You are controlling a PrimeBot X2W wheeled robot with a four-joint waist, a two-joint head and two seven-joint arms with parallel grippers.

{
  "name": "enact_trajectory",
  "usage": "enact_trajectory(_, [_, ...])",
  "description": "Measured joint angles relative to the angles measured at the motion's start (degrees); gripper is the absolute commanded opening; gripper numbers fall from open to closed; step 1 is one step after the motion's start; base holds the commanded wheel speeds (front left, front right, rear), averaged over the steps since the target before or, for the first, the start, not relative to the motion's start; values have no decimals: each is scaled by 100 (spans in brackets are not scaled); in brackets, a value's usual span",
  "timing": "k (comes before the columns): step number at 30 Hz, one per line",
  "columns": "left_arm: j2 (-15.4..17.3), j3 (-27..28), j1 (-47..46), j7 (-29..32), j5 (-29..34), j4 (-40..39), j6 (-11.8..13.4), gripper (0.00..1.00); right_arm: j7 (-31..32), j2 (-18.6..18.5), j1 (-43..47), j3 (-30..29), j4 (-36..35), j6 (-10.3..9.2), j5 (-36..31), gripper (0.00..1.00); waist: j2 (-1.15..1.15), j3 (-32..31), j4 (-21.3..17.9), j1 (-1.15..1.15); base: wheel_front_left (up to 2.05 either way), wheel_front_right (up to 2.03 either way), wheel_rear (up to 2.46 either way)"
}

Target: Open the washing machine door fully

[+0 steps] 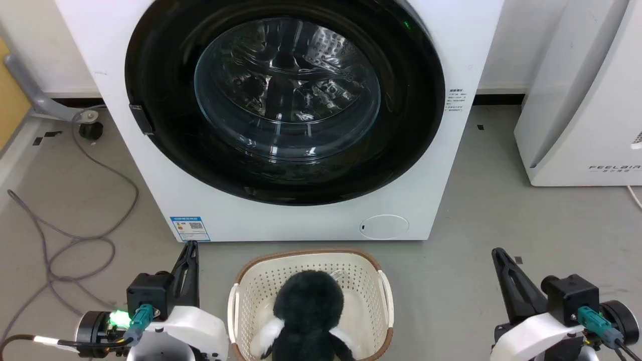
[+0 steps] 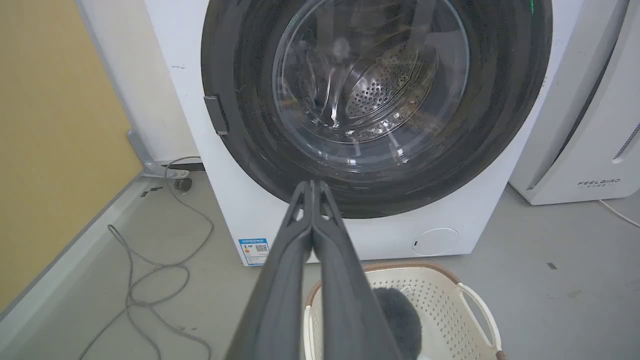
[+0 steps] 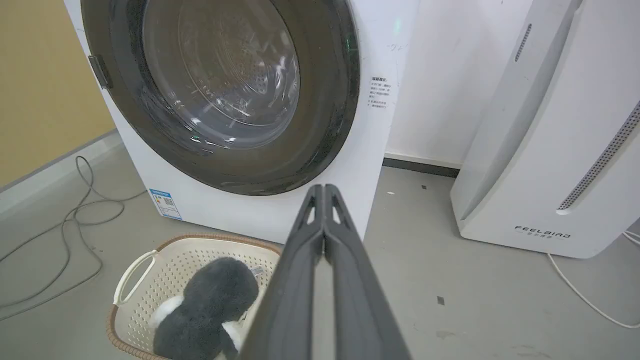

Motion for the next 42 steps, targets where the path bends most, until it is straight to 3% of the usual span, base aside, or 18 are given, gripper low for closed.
enact_trajectory(22, [0,0,0,0,0,0,0,0,0,0,0,-2,0,0,0,0,0,0,0,0,0,0,0])
enact_trajectory(23, [0,0,-1,0,0,2,-1,100,0,0,2,0,0,0,3,100,0,0,0,0,0,0,0])
enact_trajectory(42, [-1,-85,-2,-163,-14,14,107,100,-158,0,4,-66,-158,0,245,100,0,20,1,0,0,0,0])
